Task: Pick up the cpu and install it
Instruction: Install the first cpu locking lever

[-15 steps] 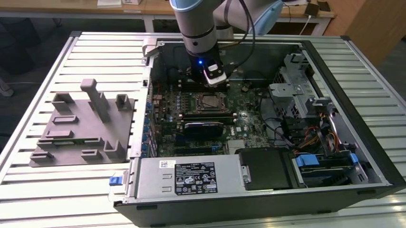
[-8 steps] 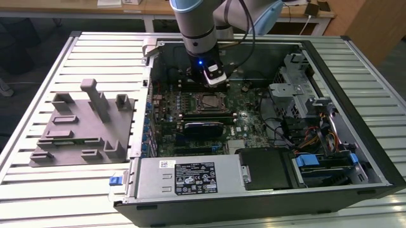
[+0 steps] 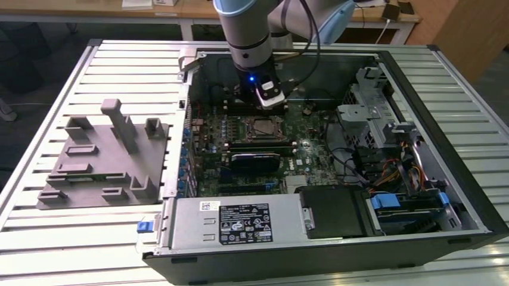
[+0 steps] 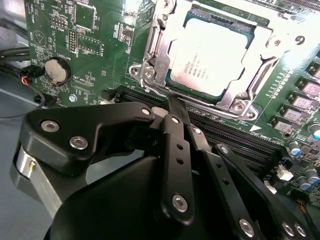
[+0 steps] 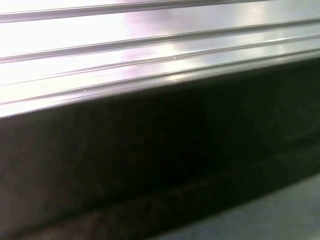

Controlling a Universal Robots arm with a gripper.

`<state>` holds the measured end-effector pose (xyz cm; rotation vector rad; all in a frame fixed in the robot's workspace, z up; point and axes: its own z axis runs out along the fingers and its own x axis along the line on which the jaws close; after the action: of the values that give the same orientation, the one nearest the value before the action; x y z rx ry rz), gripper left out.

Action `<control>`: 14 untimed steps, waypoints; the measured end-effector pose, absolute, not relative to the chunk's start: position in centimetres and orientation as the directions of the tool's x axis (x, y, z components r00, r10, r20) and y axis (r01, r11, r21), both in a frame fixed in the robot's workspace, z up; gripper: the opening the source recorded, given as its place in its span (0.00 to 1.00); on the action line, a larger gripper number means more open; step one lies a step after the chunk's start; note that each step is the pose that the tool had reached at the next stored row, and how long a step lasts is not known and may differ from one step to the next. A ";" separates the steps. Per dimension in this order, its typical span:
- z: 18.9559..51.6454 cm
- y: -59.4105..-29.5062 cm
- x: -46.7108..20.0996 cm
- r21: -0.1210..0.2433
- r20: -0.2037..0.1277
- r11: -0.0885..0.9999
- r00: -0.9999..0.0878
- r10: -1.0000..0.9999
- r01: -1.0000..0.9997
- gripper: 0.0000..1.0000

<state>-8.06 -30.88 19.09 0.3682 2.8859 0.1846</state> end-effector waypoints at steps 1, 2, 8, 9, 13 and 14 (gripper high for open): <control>19.1 -30.9 -8.0 0.154 -0.206 0.960 -0.943 0.261 0.232 0.11; 19.1 -30.9 -8.0 0.155 -0.206 0.960 -0.943 0.261 0.231 0.11; 19.1 -30.9 -8.0 0.158 -0.205 0.960 -0.944 0.260 0.230 0.11; 19.1 -30.9 -8.0 0.158 -0.205 0.960 -0.944 0.260 0.230 0.11; 19.8 -30.9 -8.0 0.158 -0.205 0.960 -0.944 0.260 0.230 0.11; 20.0 -30.9 -8.0 0.158 -0.205 0.960 -0.944 0.260 0.230 0.11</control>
<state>-8.03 -30.88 20.03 0.3653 2.8864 0.1935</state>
